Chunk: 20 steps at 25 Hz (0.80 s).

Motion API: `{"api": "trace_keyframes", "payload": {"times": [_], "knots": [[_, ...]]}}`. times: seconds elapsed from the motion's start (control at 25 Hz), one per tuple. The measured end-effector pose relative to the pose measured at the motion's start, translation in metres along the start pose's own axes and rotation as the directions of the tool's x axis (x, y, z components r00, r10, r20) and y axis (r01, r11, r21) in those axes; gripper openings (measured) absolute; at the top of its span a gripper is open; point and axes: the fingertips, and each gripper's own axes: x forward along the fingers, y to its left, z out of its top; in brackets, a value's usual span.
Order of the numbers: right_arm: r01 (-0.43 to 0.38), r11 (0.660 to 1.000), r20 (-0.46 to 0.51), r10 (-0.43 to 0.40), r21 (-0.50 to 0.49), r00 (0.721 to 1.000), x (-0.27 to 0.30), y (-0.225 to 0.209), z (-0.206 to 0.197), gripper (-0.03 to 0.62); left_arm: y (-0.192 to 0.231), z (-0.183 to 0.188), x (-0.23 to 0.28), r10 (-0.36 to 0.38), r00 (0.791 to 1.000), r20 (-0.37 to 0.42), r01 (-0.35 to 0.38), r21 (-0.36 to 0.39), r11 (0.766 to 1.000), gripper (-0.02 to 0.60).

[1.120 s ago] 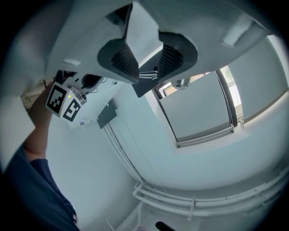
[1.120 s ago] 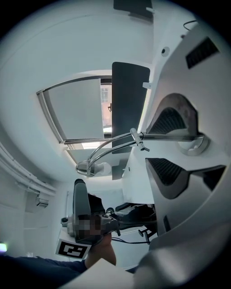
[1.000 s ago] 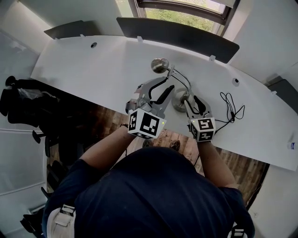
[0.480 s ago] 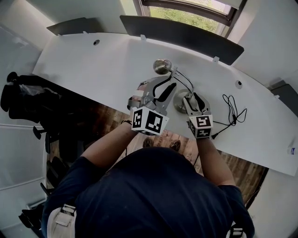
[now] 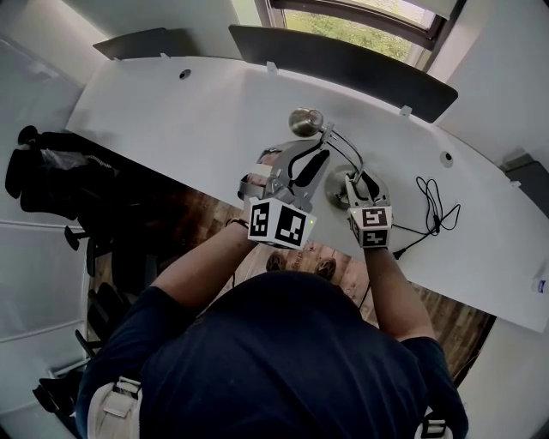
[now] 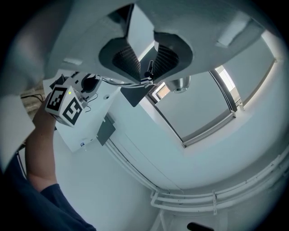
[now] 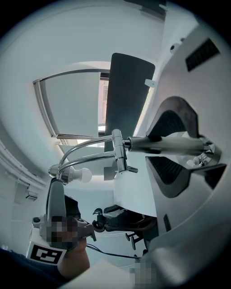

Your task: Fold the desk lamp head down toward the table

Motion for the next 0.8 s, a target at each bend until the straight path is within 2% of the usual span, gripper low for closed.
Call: {"api": "trace_keyframes", "payload": {"times": [0.12,0.4,0.6,0.8], "knots": [[0.006,1.0,-0.004,-0.006,0.002,1.0,0.002,-0.004,-0.002,0.126,0.003,-0.001,0.0,0.022,1.0,0.001,-0.022,0.004,1.0,0.057],[0.008,1.0,-0.003,-0.008,0.015,1.0,0.003,-0.004,-0.001,0.123,0.004,-0.002,0.0,0.034,0.999,0.008,-0.034,-0.018,0.999,0.049],[0.007,1.0,-0.008,-0.007,0.03,1.0,0.002,-0.005,-0.002,0.123,0.004,-0.019,0.002,0.044,0.999,-0.027,-0.047,-0.097,0.994,0.048],[0.009,1.0,-0.007,-0.009,0.02,1.0,0.002,-0.004,-0.002,0.123,0.006,-0.047,0.0,0.03,0.997,-0.071,-0.044,-0.215,0.976,0.048]]}}
